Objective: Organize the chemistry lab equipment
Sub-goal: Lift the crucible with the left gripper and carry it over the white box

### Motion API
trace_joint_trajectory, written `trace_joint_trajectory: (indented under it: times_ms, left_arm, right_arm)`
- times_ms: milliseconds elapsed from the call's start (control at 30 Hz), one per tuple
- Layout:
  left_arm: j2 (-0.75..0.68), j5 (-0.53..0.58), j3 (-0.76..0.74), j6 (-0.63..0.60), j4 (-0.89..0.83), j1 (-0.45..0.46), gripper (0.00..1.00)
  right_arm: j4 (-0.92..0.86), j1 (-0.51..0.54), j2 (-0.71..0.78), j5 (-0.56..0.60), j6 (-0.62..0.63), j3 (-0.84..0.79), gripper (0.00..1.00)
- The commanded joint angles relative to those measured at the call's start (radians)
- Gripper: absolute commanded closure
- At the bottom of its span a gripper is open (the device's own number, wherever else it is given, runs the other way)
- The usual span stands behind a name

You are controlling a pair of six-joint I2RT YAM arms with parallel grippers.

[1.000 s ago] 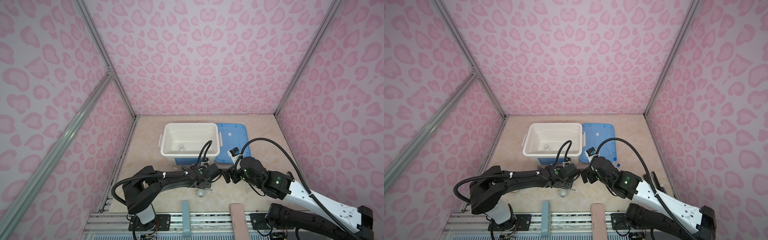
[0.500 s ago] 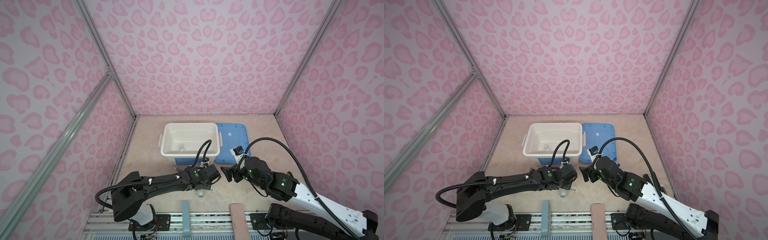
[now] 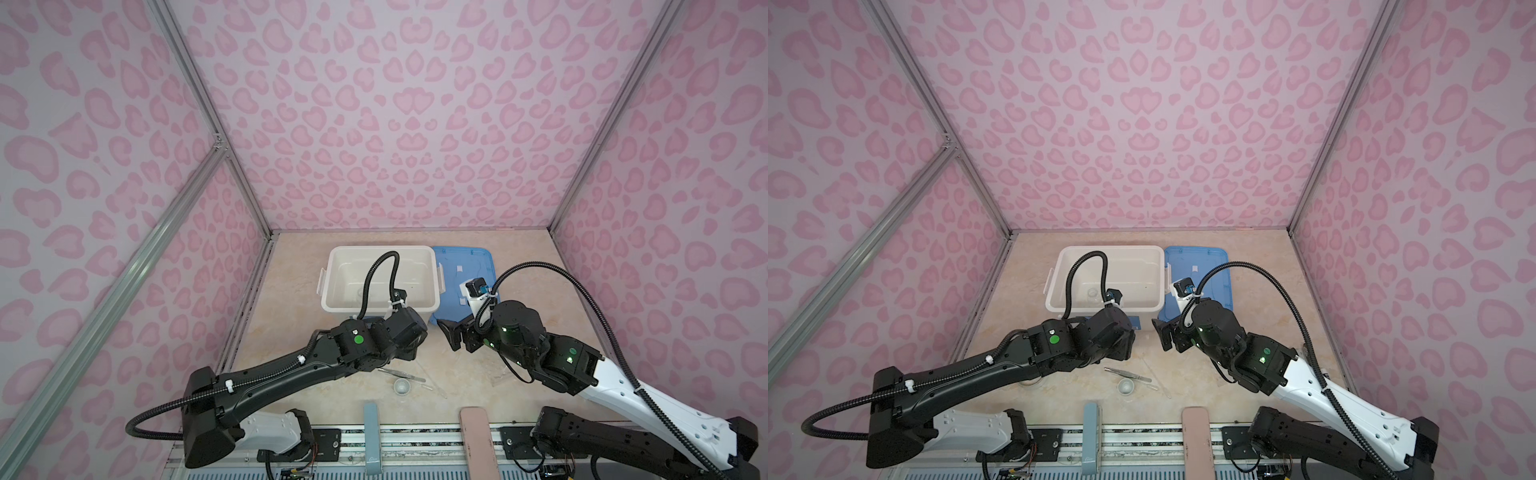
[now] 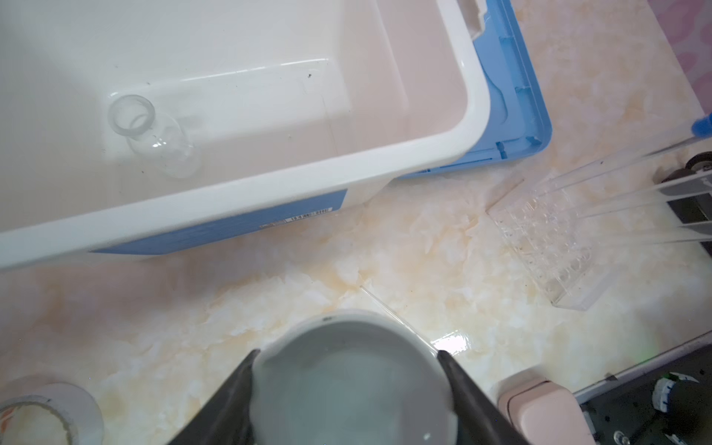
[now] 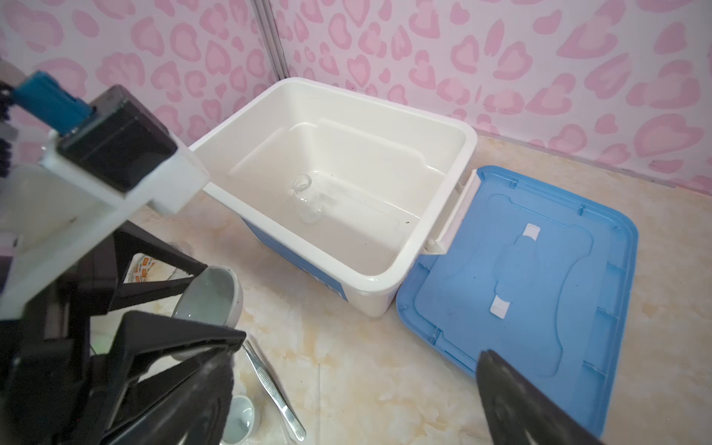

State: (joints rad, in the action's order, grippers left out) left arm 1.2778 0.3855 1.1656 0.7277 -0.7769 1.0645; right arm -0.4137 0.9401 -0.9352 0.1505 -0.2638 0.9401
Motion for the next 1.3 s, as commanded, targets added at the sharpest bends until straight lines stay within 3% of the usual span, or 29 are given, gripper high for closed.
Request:
trace_joint_trajectory:
  times_ms: [0, 200, 367, 467, 633, 733, 967, 1267]
  left_arm:
    - [-0.021, 0.013, 0.057, -0.076, -0.069, -0.06, 0.61]
    - [0.013, -0.033, 0.171, -0.202, -0.12, -0.257, 0.63]
    - [0.084, -0.094, 0.212, -0.289, -0.089, -0.448, 0.63]
    - [0.145, -0.14, 0.219, -0.314, -0.063, -0.531, 0.63]
    - [0.238, -0.072, 0.22, -0.337, -0.046, -0.575, 0.63]
    - [0.287, -0.089, 0.205, -0.35, -0.02, -0.595, 0.63]
    - [0.387, -0.148, 0.187, -0.363, 0.041, -0.639, 0.68]
    - [0.467, -0.205, 0.159, -0.365, 0.083, -0.639, 0.69]
  right_arm:
    - [0.057, -0.001, -0.033, -0.054, 0.022, 0.034, 0.02]
    - [0.064, -0.003, -0.152, -0.064, 0.044, 0.137, 0.01]
    - [0.017, -0.011, -0.289, 0.01, 0.06, 0.262, 0.02]
    - [0.03, -0.031, -0.358, -0.024, 0.069, 0.309, 0.02]
    - [0.128, -0.101, -0.442, -0.135, 0.07, 0.314, 0.02]
    - [0.159, -0.145, -0.497, -0.198, 0.091, 0.33, 0.04]
    - [0.075, -0.169, -0.617, -0.213, 0.139, 0.441, 0.05]
    - [0.077, -0.168, -0.643, -0.229, 0.135, 0.456, 0.05]
